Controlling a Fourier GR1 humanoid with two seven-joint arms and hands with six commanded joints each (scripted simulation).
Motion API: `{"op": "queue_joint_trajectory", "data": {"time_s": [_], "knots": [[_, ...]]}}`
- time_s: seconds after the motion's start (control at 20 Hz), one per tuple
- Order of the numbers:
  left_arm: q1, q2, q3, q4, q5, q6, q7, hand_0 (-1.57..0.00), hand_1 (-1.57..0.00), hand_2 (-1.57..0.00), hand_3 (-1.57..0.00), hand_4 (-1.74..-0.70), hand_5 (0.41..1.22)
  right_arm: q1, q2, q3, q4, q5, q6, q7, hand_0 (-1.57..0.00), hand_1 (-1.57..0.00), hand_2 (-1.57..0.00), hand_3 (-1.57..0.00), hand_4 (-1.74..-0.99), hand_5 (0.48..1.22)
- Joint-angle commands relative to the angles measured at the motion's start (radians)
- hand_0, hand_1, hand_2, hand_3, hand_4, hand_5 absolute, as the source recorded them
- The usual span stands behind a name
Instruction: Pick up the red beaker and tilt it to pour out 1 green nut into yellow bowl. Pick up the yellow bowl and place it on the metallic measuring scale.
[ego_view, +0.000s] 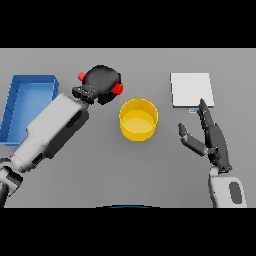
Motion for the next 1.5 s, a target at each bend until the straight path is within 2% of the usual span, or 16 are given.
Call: {"op": "queue_joint_trajectory", "data": {"time_s": [0.0,0.1,0.2,0.25,0.4,0.55,0.75,0.95,1.1,1.2,1.4,1.45], "knots": [[-0.027,0.002,-0.031,0.015,-0.024,-0.025,0.003,-1.57,-1.57,-1.57,-1.48,-1.63,1.211,0.008,0.004,0.000,0.005,-0.001,0.000,0.001,0.00,0.00,0.00,0.00,-1.278,0.672],[-0.077,-0.001,-0.082,0.039,-0.051,-0.081,0.023,-1.57,-1.57,-1.57,-1.36,-1.66,1.214,0.007,0.017,-0.003,0.009,-0.018,0.003,0.006,0.00,0.00,0.00,0.00,-1.279,0.651],[-0.127,-0.003,-0.136,0.060,-0.076,-0.136,0.032,-1.57,-1.57,-1.57,-1.31,-1.68,1.217,0.004,0.021,-0.004,0.007,-0.021,0.000,0.017,0.00,0.00,0.00,0.00,-1.292,0.635],[-0.151,-0.011,-0.164,0.091,-0.095,-0.146,0.034,-1.57,-1.57,-1.57,-1.30,-1.69,1.218,0.008,0.018,-0.013,0.007,-0.034,0.005,0.004,0.00,0.00,0.00,0.00,-1.299,0.627],[-0.214,-0.019,-0.234,0.132,-0.122,-0.178,-0.001,-1.57,-1.57,-1.57,-1.20,-1.71,1.219,0.013,0.023,-0.021,0.017,-0.052,0.011,0.006,0.00,0.00,0.00,0.00,-1.301,0.607],[-0.260,-0.027,-0.312,0.155,-0.161,-0.181,-0.035,-1.57,-1.57,-1.57,-1.38,-1.72,1.220,0.014,0.021,-0.013,0.012,-0.046,0.017,-0.008,0.00,0.00,0.00,0.00,-1.299,0.605],[-0.313,-0.045,-0.404,0.184,-0.209,-0.184,-0.054,-1.57,-1.57,-1.57,-1.49,-1.73,1.221,0.010,0.016,-0.010,0.013,-0.022,0.002,-0.001,0.00,0.00,0.00,0.00,-1.299,0.601],[-0.338,-0.044,-0.498,0.196,-0.262,-0.170,-0.059,-1.57,-1.57,-1.57,-1.54,-1.74,1.221,0.008,0.018,-0.016,0.010,-0.032,0.001,0.007,0.00,0.00,0.00,0.00,-1.287,0.604],[-0.383,-0.070,-0.576,0.216,-0.290,-0.210,-0.099,-1.57,-1.57,-1.57,-1.55,-1.74,1.221,0.007,0.013,-0.016,0.023,-0.025,0.004,-0.001,0.00,0.00,0.00,0.00,-1.290,0.607],[-0.406,-0.081,-0.601,0.216,-0.292,-0.238,-0.094,-1.57,-1.57,-1.57,-1.56,-1.74,1.221,-0.004,0.013,-0.018,0.023,-0.020,-0.005,0.014,0.00,0.00,0.00,0.00,-1.289,0.604],[-0.443,-0.098,-0.657,0.253,-0.299,-0.256,-0.107,-1.57,-1.57,-1.57,-1.57,-1.74,1.221,0.013,0.015,-0.007,0.012,-0.003,-0.011,-0.014,0.00,0.00,0.00,0.00,-1.277,0.598],[-0.454,-0.103,-0.675,0.260,-0.304,-0.258,-0.110,-1.57,-1.57,-1.57,-1.57,-1.74,1.221,0.009,0.013,-0.008,0.018,0.005,-0.017,-0.002,0.00,0.00,0.00,0.00,-1.274,0.592]]}}
